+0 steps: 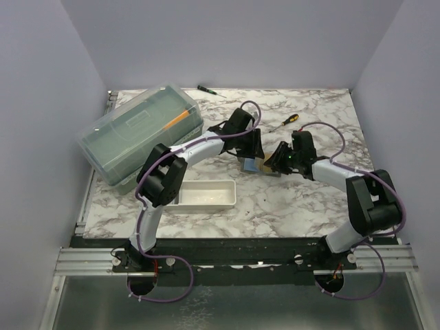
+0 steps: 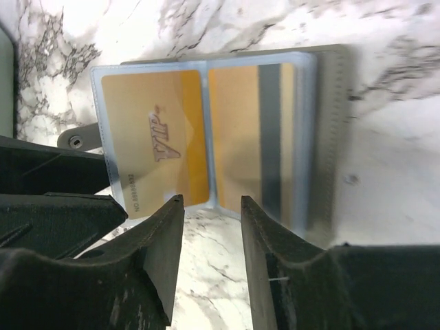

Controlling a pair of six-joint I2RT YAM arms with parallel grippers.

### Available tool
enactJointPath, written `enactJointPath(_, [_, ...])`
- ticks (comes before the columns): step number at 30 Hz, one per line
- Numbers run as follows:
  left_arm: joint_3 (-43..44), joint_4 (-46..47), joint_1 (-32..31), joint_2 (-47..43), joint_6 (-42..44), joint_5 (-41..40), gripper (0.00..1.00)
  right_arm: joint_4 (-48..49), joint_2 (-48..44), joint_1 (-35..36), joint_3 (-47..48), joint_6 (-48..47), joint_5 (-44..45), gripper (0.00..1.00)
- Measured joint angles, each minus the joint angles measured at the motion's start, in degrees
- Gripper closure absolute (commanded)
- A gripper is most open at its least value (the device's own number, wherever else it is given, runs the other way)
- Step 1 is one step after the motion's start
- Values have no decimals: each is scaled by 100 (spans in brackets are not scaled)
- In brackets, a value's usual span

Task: Put the credit cards into the card holder
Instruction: Insert the credit card into the card holder, then pick up the credit card from the storage box.

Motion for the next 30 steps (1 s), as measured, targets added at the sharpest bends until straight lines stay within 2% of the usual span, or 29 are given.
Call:
enactJointPath(9, [573, 74, -310, 323, -125, 219, 49, -1058, -914, -446, 72, -343, 695, 52])
enactJointPath(13, [758, 94, -420, 549, -258, 428, 48, -1484, -1314, -837, 72, -713, 1014, 44])
enactJointPath(17, [697, 66, -472, 501, -195, 472, 43, -1862, -1759, -1012, 142, -1147, 1191, 42])
enactJointPath(20, [247, 24, -398, 20, -35, 459, 39, -2063, -1880, -925, 361, -1366, 1060, 39])
enactJointPath(22, [-168, -105, -273, -538, 98, 442, 37, -2175, -1882, -645, 570, -1405, 1064, 36])
enactJointPath(25, [-791, -240, -24, -1652, 354, 243, 33, -2297, -1836, 273, 911, -1316, 1073, 35])
enactJointPath(30, [-1344, -717, 262, -3681, 890, -616, 23, -1895, -1484, 1759, 1333, -750, 577, 32])
